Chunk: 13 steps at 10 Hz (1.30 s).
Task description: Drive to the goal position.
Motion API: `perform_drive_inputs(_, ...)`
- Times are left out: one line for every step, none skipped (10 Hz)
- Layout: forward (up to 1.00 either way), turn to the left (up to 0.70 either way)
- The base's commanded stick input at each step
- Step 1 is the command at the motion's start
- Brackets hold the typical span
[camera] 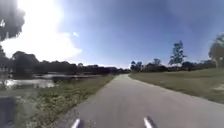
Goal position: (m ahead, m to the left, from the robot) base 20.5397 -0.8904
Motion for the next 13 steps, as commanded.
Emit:
perform_drive_inputs(0.7,0.0)
perform_drive_inputs(0.7,0.0)
perform_drive_inputs(0.7,0.0)
perform_drive_inputs(0.7,0.0)
perform_drive_inputs(0.7,0.0)
perform_drive_inputs(0.7,0.0)
perform_drive_inputs(0.7,0.0)
perform_drive_inputs(0.7,-0.35)
perform_drive_inputs(0.7,-0.33)
perform_drive_inputs(0.7,-0.13)
perform_drive_inputs(0.7,0.0)
perform_drive_inputs(0.7,0.0)
perform_drive_inputs(0.7,0.0)
